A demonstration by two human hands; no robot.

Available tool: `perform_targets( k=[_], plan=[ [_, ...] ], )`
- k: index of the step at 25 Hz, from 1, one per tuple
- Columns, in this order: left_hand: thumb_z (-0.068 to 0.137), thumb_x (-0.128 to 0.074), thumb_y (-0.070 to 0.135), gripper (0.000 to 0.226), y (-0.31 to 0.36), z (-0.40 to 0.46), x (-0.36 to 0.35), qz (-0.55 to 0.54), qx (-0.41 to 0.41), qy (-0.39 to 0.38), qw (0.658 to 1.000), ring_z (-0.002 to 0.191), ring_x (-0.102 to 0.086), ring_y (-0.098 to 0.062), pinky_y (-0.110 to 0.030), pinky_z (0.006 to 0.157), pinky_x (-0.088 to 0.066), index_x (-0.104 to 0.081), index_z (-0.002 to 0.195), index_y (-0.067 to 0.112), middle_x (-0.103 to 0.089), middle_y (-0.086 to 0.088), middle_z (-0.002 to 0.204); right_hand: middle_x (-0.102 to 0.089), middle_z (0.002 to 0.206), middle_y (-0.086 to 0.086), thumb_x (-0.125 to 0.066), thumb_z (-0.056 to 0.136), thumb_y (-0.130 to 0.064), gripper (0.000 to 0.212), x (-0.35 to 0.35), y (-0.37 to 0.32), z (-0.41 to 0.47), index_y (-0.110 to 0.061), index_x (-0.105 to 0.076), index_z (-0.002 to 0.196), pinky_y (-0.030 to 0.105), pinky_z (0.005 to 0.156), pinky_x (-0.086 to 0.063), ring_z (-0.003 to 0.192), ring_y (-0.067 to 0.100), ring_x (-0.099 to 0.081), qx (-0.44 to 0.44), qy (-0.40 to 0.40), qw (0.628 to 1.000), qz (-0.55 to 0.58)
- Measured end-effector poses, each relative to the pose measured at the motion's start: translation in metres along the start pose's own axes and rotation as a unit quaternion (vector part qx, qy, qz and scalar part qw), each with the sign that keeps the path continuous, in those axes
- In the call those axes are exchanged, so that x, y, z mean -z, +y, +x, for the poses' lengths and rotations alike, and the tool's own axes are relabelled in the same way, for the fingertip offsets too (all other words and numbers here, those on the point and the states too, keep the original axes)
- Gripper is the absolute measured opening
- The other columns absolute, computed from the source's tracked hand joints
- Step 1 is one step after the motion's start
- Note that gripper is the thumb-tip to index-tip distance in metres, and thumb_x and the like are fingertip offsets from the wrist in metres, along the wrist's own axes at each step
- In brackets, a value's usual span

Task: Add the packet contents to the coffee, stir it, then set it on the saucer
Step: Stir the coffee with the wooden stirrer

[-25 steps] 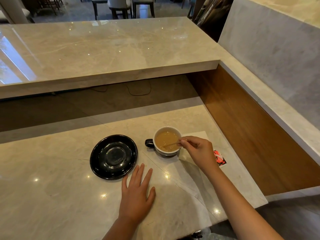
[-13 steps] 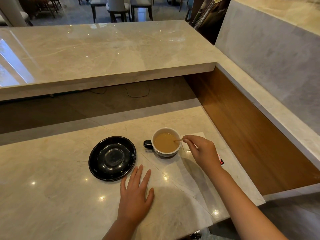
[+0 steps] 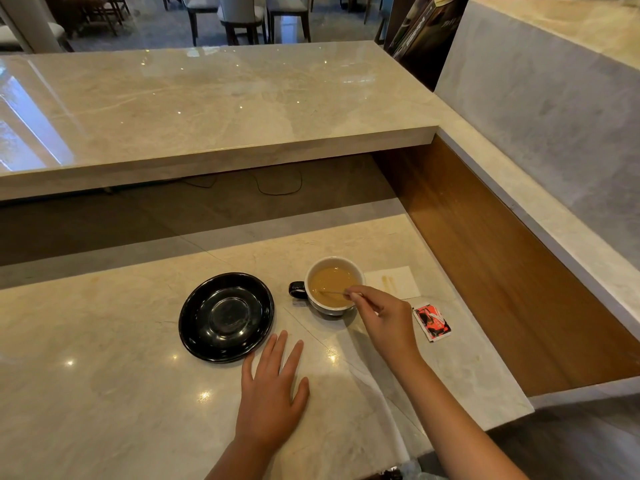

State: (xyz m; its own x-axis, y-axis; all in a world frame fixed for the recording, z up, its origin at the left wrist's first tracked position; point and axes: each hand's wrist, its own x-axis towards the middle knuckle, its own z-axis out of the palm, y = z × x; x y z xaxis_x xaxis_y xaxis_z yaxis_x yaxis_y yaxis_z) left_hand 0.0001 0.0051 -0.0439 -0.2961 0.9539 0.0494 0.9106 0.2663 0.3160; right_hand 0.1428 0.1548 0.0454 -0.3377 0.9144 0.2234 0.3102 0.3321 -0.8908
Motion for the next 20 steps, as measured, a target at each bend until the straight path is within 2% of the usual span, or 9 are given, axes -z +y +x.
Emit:
perform_targets(
  k=[3, 7, 11, 16, 20],
  plan=[
    [0.087, -0.035, 0.049, 0.057, 0.0, 0.0, -0.001, 0.002, 0.002, -0.005, 1.0, 0.136, -0.011, -0.015, -0.042, 0.106, -0.001, -0.029, 0.141, 0.031, -0.027, -0.003, 0.149, -0.073, 0.092, 0.002, -0.061, 0.084, -0.006, 0.016, -0.005, 0.003, 0.008, -0.008, -0.072, 0.096, 0.003, 0.075, -0.043, 0.088, 0.006, -0.062, 0.052, 0.03, 0.996, -0.059],
    [0.087, -0.035, 0.05, 0.058, 0.0, 0.001, -0.001, 0.009, 0.003, -0.008, 1.0, 0.136, -0.008, -0.014, -0.041, 0.105, 0.003, -0.029, 0.141, 0.03, -0.025, -0.003, 0.149, -0.075, 0.089, 0.01, -0.054, 0.087, -0.016, 0.021, 0.007, 0.013, 0.015, -0.006, -0.07, 0.096, 0.017, 0.071, -0.047, 0.078, 0.018, -0.068, 0.125, 0.026, 0.979, -0.157],
    [0.087, -0.034, 0.051, 0.058, -0.001, 0.0, -0.002, 0.008, 0.004, -0.008, 1.0, 0.136, -0.01, -0.016, -0.042, 0.105, 0.001, -0.029, 0.141, 0.03, -0.026, -0.003, 0.149, -0.076, 0.087, 0.009, -0.046, 0.088, -0.025, 0.03, 0.021, 0.015, 0.006, -0.007, -0.069, 0.095, 0.021, 0.067, -0.049, 0.074, 0.02, -0.071, 0.179, -0.001, 0.958, -0.226],
    [0.087, -0.033, 0.049, 0.057, 0.0, 0.0, 0.0, 0.009, -0.002, -0.002, 1.0, 0.136, -0.01, -0.015, -0.045, 0.106, -0.001, -0.029, 0.141, 0.029, -0.025, -0.003, 0.15, -0.076, 0.083, 0.007, -0.045, 0.086, -0.026, 0.032, 0.022, 0.006, -0.007, -0.008, -0.07, 0.092, 0.02, 0.067, -0.045, 0.068, 0.021, -0.07, 0.174, -0.006, 0.955, -0.242],
    [0.088, -0.03, 0.051, 0.058, 0.0, 0.0, -0.002, 0.005, 0.006, -0.005, 1.0, 0.137, -0.006, -0.014, -0.05, 0.108, -0.005, -0.026, 0.142, 0.031, -0.021, -0.002, 0.151, -0.076, 0.085, 0.008, -0.056, 0.086, -0.021, 0.021, 0.019, -0.001, -0.012, -0.008, -0.071, 0.092, 0.018, 0.071, -0.045, 0.074, 0.021, -0.07, 0.116, -0.012, 0.978, -0.173]
  ],
)
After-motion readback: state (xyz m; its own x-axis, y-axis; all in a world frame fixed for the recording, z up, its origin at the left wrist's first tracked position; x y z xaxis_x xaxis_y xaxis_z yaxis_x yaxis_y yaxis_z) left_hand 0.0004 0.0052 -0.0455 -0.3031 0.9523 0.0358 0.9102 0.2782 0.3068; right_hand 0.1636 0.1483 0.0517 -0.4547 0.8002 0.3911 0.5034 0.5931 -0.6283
